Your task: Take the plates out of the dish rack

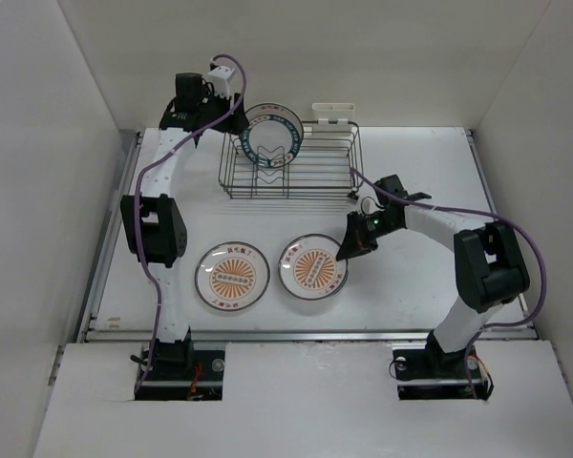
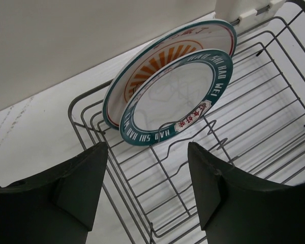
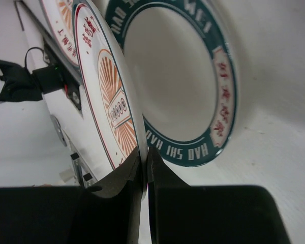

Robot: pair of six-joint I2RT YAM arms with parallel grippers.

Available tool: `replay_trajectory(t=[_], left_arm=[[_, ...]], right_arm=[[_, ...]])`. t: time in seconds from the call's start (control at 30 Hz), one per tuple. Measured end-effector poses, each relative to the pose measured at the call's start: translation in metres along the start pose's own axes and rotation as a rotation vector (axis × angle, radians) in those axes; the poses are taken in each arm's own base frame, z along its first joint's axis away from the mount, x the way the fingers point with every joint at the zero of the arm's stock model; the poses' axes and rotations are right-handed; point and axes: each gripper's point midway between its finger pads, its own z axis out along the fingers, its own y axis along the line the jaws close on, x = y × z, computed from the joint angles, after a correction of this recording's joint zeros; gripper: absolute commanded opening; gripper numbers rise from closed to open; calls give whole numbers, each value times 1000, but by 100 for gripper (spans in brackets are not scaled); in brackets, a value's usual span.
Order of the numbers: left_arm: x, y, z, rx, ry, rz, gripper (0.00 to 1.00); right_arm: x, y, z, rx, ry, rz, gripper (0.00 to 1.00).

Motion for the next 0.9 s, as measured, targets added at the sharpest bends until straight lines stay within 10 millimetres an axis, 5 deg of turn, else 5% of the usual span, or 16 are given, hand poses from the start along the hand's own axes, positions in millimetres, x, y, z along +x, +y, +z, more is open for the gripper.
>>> replay_trajectory(t=[0.1,0.17,0.2,0.3,0.4,0.6,0.77,0.9], left_arm=[[-3,-1,3,13,-17,19,61],[-2,-2,7,21,-19,26,61],[1,-2,10,24,-18,27,61],[12,-2,21,31,2,24,61],[24,-1,31,27,28,34,61],[44,3,43,4,77,57,61],[45,6,42,-11,85,72,62],[45,7,41,-14,87,77,63]], right_arm=[[-5,-12,-2,33,-20,19,3],[-9,-20,-4,63,-35,27,14],[-10,-24,-5,77,-39,33,30],[-7,-32,-4,108,-28,53,56],[-4,-36,-4,129,-6,68,62],[-11,-45,-19,266,-5,70,57],[-20,-52,-26,371,-16,42,18],[-17,-60,-16,399,17,43,16]])
